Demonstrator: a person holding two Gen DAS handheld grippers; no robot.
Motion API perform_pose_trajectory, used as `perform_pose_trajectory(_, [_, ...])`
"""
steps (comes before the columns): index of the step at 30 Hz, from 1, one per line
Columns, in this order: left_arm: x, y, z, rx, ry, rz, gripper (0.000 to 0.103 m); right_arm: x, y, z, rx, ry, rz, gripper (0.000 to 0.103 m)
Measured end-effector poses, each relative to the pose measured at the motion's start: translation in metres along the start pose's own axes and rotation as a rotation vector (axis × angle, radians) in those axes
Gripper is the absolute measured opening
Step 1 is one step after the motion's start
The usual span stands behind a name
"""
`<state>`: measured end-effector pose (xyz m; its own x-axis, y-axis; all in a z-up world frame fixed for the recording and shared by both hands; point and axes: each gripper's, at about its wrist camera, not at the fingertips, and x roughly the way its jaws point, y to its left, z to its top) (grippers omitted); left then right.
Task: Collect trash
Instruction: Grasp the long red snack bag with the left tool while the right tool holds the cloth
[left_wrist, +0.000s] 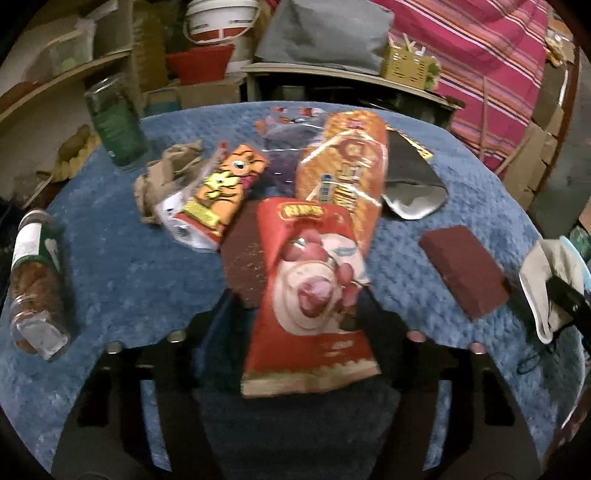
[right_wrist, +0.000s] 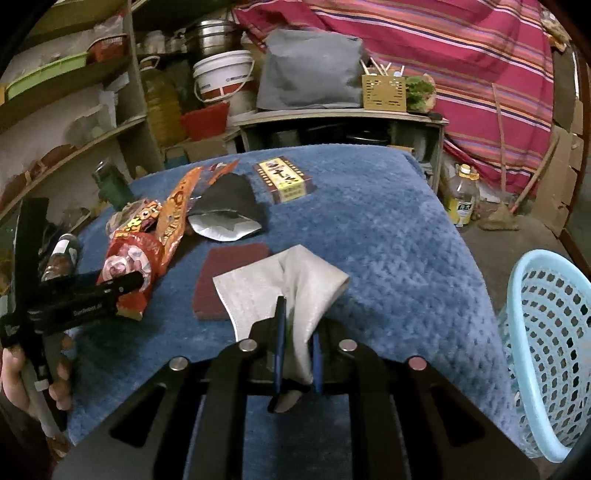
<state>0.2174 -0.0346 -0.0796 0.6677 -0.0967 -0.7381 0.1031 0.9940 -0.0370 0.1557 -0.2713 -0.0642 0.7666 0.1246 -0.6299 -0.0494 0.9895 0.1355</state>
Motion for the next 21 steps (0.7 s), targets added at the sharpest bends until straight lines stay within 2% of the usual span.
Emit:
perform_pose_trajectory(2, [-0.002,-0.007,-0.001,0.036,-0.009,0.012,0.049,0.001,-0.002,-0.001,0.007,0.0,-0.001,0.012])
perform_pose_trajectory(6, [-0.006,-0.01,-0.002,0.051,-0.025,0.038,0.041,-0.002,-0.002,-0.001,0.002,-0.009,0.0,0.012])
perform_pose_trajectory(11, [-0.015,-0.003,-0.001,0.036,-0.045,0.016,0.026,-0.009,-0.001,0.0,-0.001,-0.032,0.0,0.012])
perform_pose_trajectory(14, [-0.024,-0.001,-0.001,0.034,-0.06,0.02,0.02,-0.014,-0.004,-0.001,0.002,-0.041,-0.001,0.012])
perform_pose_trajectory(18, [-0.035,0.007,-0.002,0.023,-0.076,0.013,0.018,-0.021,-0.008,-0.002,0.005,-0.06,-0.002,0.012])
perform_pose_trajectory(19, [-0.037,0.008,-0.001,0.021,-0.079,0.013,0.012,-0.023,-0.01,-0.002,0.01,-0.065,-0.001,0.012])
perform_pose_trajectory(21, [-0.043,0.011,-0.001,0.013,-0.09,0.018,0.011,-0.026,-0.014,-0.001,0.021,-0.072,0.006,0.012])
